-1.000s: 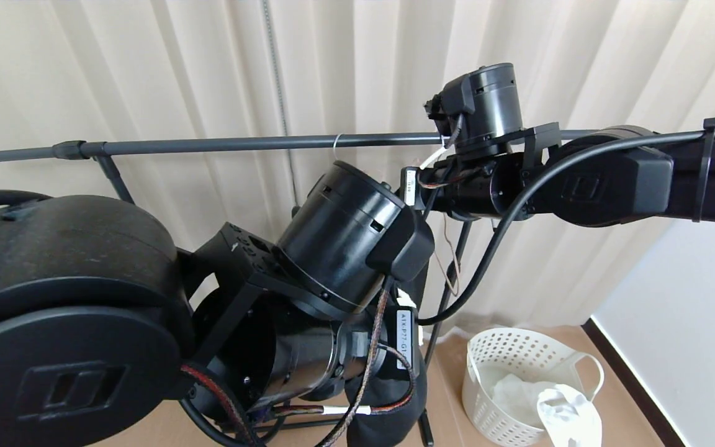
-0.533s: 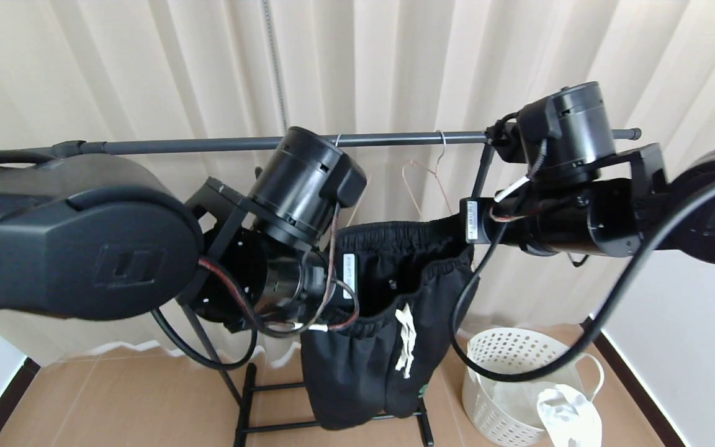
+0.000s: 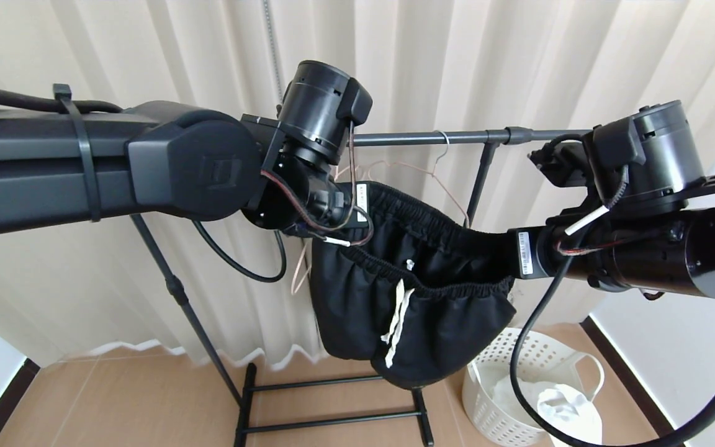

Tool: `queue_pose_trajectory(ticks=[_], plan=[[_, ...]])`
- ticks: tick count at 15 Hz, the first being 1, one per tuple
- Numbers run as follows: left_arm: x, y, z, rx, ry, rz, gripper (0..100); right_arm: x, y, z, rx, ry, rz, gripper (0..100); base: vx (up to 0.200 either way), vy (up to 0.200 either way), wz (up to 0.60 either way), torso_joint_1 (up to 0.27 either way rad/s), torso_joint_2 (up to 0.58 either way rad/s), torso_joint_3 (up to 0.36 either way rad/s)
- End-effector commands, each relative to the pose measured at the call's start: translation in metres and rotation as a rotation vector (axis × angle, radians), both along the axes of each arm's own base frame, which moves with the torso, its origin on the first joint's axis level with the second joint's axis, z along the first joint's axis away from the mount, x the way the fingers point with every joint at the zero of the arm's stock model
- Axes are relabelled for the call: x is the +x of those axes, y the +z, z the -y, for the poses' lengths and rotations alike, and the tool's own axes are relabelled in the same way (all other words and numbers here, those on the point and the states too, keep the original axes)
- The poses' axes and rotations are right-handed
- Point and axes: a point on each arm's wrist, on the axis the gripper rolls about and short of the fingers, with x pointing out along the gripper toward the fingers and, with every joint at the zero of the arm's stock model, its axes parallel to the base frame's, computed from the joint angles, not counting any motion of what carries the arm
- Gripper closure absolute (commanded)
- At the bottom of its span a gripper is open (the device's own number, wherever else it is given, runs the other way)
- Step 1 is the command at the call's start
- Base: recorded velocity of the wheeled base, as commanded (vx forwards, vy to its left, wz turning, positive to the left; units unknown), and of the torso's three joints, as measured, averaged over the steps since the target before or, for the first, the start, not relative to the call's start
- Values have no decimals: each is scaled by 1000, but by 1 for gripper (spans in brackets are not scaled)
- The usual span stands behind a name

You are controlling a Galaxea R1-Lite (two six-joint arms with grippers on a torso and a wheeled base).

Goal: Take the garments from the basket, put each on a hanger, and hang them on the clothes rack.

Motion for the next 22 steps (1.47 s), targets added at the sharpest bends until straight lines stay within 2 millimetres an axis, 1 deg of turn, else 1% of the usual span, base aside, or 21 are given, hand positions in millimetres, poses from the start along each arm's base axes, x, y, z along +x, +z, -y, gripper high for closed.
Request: queue_pose_trajectory(ticks=[1, 4, 5, 6, 8, 10, 12, 14, 19, 20, 21, 22], plan=[[6, -3, 6, 2, -4, 3, 100, -5, -5, 5, -35, 12, -16, 0, 0, 0, 0, 0, 0, 0], [2, 13, 11, -34, -22, 48, 100, -20, -25, 15, -182, 93, -67, 0, 0, 0, 0, 0, 0, 0], [-1, 18, 14, -45, -31, 59, 100, -27, -31, 18, -218, 135, -80, 0, 0, 0, 0, 0, 0, 0], [-4, 20, 16, -46, -40, 60, 100, -34, -34, 16, -224, 204, -96, 0, 0, 0, 0, 0, 0, 0], [-15, 25, 23, -38, -72, 48, 100, -43, -36, 9, -99, 370, -77, 0, 0, 0, 0, 0, 0, 0], [-22, 27, 27, -32, -93, 42, 100, -45, -36, 5, 53, 526, -13, 0, 0, 0, 0, 0, 0, 0], [-24, 27, 27, -32, -97, 42, 100, -44, -44, 2, 133, 621, 43, 0, 0, 0, 0, 0, 0, 0], [-24, 27, 27, -31, -97, 41, 100, -41, -50, 0, 146, 625, 73, 0, 0, 0, 0, 0, 0, 0], [-28, 27, 32, -28, -114, 40, 100, -37, -51, -5, 163, 620, 90, 0, 0, 0, 0, 0, 0, 0], [-34, 28, 38, -28, -138, 45, 100, -35, -57, -11, 162, 624, 67, 0, 0, 0, 0, 0, 0, 0], [-35, 28, 39, -28, -143, 47, 100, -32, -60, -13, 159, 622, 55, 0, 0, 0, 0, 0, 0, 0], [-39, 31, 43, -30, -159, 56, 100, -23, -76, -19, 135, 612, 0, 0, 0, 0, 0, 0, 0, 0]])
